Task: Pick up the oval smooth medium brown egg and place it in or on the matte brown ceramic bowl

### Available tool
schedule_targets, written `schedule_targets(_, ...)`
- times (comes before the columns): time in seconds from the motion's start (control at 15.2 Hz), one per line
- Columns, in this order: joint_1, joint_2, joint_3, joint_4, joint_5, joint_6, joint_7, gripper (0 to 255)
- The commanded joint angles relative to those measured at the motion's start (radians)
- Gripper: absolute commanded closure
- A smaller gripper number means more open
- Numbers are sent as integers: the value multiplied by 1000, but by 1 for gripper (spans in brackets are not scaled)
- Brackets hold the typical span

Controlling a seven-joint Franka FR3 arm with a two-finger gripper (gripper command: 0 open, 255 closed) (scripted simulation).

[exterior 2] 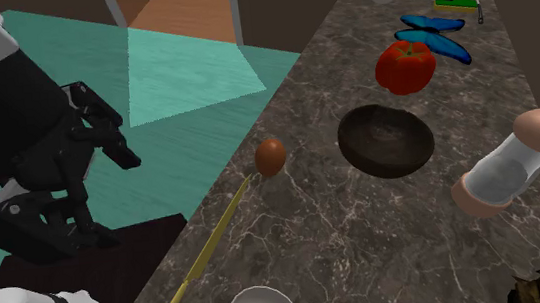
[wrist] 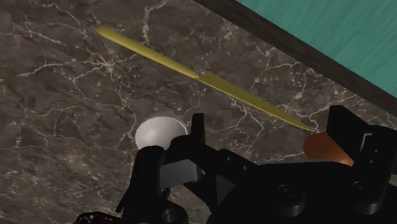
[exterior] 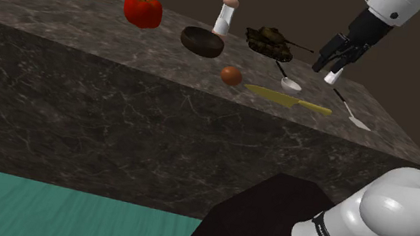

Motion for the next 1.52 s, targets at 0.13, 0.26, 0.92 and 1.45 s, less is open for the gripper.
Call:
schedule_targets(0.13, 19, 57, 12, 3, 1, 58, -22, 0)
schedule_targets(0.26, 37, 115, 24, 10, 0, 114, -43, 0)
schedule_targets(0.92, 112, 426, 95, 102, -21, 351, -137, 0)
schedule_targets(1.45, 142, 599, 138, 165, -56, 467, -170, 0)
